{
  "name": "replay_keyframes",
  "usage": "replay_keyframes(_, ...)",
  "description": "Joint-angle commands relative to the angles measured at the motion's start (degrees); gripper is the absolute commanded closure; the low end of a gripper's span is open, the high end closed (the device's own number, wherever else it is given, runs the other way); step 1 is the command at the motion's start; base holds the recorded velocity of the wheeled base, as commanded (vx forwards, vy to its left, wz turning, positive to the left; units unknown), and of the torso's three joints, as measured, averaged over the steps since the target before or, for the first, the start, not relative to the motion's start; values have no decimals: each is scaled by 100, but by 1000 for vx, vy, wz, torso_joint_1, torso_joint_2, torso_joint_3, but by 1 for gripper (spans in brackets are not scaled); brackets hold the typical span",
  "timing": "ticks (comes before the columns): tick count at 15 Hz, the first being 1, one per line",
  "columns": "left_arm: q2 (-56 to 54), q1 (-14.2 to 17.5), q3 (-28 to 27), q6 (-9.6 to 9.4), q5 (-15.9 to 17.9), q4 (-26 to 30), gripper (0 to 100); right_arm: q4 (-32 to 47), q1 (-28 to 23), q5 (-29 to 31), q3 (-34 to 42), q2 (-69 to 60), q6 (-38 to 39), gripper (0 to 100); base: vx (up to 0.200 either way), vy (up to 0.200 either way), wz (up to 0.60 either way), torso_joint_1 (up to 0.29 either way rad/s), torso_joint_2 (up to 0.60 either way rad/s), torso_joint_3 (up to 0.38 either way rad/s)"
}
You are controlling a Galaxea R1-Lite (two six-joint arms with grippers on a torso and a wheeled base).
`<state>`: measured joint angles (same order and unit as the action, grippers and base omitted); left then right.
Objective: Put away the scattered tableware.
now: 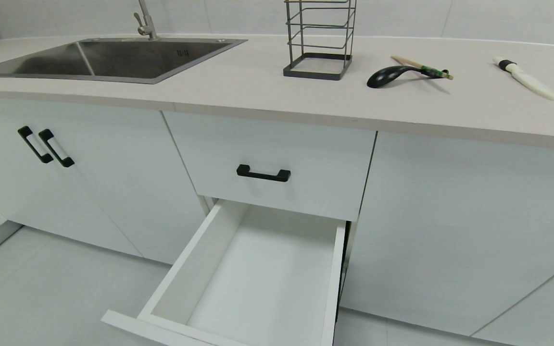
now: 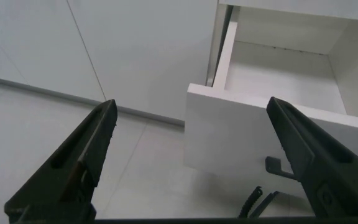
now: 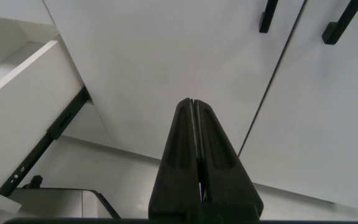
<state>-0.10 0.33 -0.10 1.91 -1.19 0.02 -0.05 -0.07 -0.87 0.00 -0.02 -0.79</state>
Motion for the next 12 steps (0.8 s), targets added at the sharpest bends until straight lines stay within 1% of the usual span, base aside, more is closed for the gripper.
replay_keyframes(1,10,2,1,2,-4,-2,0,-4,7,-1,0,2,-9,100,0,0,0,0,0,0)
replay_keyframes(2,10,2,1,2,-4,-2,0,-4,7,-10,0,2,-17,100,0,0,0,0,0,0)
replay_keyframes(4,10,2,1,2,-4,-2,0,-4,7,-10,0,2,-17,100,0,0,0,120,-166,-32)
replay_keyframes(8,10,2,1,2,-4,-2,0,-4,7,-36,0,2,-88,100,0,0,0,238,-108,-128)
replay_keyframes(9,10,2,1,2,-4,-2,0,-4,7,-36,0,2,-88,100,0,0,0,256,-461,-271)
replay_keyframes(12,10,2,1,2,-4,-2,0,-4,7,-45,0,2,-97,100,0,0,0,194,-676,-198)
